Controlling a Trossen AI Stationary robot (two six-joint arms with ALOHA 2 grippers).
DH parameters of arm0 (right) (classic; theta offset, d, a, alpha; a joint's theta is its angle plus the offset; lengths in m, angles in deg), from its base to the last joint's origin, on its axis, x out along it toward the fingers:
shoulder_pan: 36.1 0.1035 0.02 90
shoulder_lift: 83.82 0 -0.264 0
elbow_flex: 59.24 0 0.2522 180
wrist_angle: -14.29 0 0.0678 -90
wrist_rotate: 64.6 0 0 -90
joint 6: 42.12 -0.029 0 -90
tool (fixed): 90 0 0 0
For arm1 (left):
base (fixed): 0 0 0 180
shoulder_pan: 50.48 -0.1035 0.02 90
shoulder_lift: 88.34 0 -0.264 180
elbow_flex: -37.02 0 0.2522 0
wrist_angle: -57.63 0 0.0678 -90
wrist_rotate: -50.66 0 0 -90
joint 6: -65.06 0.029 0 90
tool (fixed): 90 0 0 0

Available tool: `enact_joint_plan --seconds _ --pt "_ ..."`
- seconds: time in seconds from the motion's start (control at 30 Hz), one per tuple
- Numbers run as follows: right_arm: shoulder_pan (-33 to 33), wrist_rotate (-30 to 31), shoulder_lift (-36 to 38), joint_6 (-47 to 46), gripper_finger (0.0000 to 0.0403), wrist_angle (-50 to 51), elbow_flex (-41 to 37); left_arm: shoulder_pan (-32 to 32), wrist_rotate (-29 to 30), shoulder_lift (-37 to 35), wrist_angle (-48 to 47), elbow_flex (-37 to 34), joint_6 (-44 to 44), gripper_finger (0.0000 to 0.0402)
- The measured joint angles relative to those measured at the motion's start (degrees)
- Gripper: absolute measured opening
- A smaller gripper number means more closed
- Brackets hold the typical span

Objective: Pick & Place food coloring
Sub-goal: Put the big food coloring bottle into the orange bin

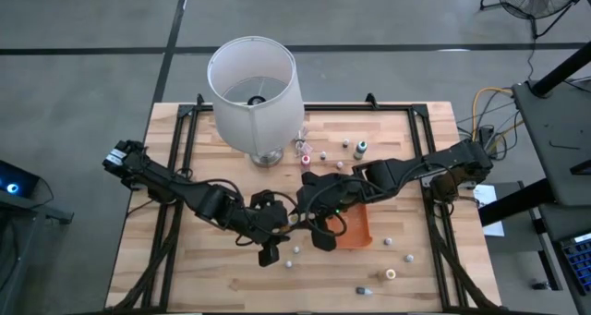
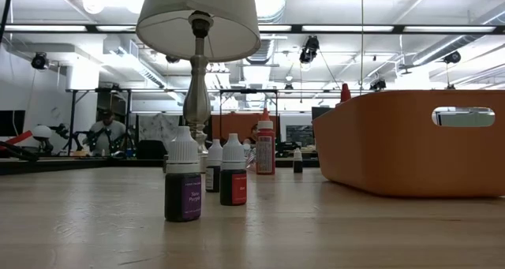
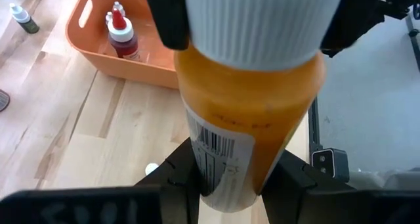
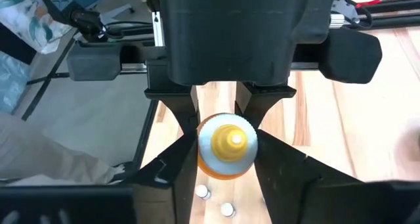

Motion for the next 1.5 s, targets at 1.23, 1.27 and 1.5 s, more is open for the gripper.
enact_joint_plan --seconds 1.23,1.27,1.5 --pt "0.28 8.0 7.65 -1.0 0.0112 20.1 -0.79 -0.02 -4.23 -1.9 -10.75 -0.15 -5.65 0.0258" --pt "0.31 8.8 8.04 -1.42 0.0112 21.07 -0.97 -0.02 -4.3 -1.9 -11.0 -0.15 -5.9 0.0258" --pt "0.59 12.56 9.81 -2.5 0.0111 26.07 -2.1 -0.02 -4.3 -1.9 -11.44 -0.17 -6.56 0.0258"
